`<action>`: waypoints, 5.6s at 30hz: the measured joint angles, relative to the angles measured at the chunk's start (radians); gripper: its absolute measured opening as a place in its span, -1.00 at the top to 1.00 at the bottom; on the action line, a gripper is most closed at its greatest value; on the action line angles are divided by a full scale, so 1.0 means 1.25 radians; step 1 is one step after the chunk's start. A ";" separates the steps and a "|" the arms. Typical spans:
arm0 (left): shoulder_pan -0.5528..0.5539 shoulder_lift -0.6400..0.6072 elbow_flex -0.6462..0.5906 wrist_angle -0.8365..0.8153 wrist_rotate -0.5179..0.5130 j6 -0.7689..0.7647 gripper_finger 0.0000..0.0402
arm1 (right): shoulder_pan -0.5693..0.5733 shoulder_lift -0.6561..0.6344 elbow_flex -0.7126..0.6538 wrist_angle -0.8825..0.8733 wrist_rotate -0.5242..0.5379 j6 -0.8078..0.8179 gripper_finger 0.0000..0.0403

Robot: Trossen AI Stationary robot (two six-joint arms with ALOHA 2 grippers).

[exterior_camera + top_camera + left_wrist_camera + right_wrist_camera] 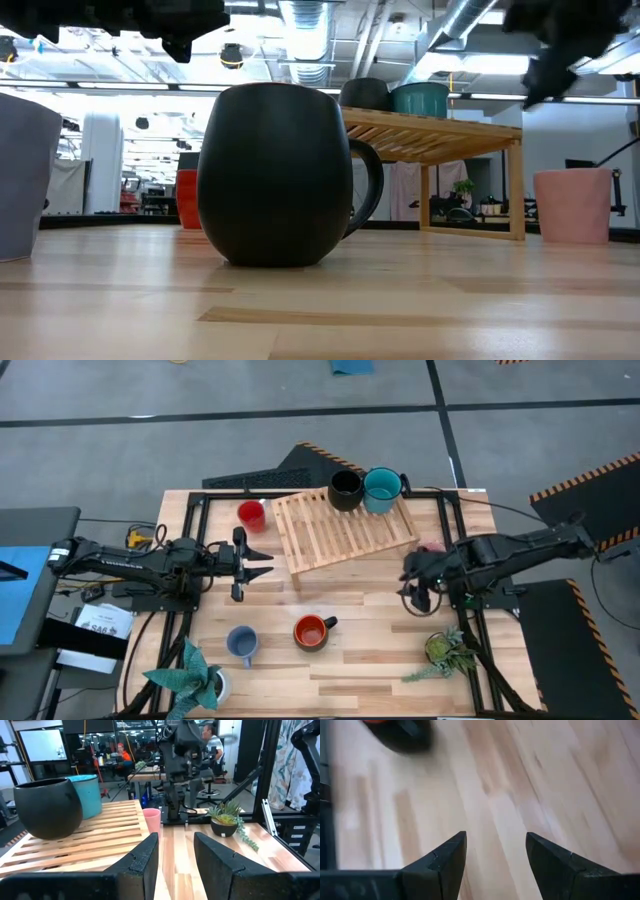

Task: Place coffee mugs
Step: Put the pink mug on the shelf

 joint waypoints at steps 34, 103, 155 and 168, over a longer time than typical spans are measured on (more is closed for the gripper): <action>0.000 0.000 0.000 -0.011 0.000 -0.004 0.44 | -0.156 0.181 -0.002 -0.334 0.216 0.247 -0.15; 0.000 0.001 0.000 -0.016 0.000 -0.023 0.44 | -0.055 0.489 0.805 -0.612 0.292 0.036 0.78; 0.000 0.001 0.000 -0.017 0.000 -0.041 0.44 | -0.301 0.607 0.805 -0.578 0.172 -0.110 0.64; 0.000 0.001 0.000 -0.017 0.000 -0.041 0.44 | -0.302 0.607 0.805 -0.578 0.191 -0.110 0.64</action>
